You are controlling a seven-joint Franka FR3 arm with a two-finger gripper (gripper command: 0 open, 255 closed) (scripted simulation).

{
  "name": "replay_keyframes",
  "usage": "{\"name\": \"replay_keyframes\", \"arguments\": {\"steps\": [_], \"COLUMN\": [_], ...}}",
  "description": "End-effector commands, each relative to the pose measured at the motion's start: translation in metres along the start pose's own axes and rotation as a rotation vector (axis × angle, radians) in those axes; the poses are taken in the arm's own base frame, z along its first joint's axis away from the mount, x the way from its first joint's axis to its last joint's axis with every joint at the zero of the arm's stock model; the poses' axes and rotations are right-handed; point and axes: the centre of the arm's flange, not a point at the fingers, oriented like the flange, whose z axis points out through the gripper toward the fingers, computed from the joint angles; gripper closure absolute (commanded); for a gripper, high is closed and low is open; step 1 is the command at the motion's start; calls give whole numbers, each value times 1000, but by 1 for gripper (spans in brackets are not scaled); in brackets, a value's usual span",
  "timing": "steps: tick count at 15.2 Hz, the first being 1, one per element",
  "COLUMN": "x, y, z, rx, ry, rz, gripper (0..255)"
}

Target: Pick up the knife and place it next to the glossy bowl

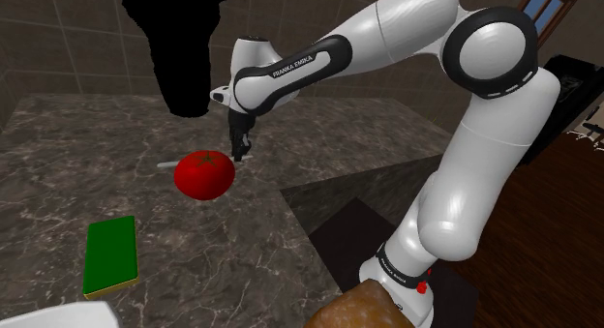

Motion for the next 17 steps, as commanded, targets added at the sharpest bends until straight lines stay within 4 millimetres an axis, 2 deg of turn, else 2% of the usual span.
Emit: {"name": "replay_keyframes", "arguments": {"steps": [1,17], "x": [-2,0], "y": [2,1], "z": [6,-75], "rx": [3,3], "ry": [-3,-3], "rz": [3,3], "gripper": [255,255]}}
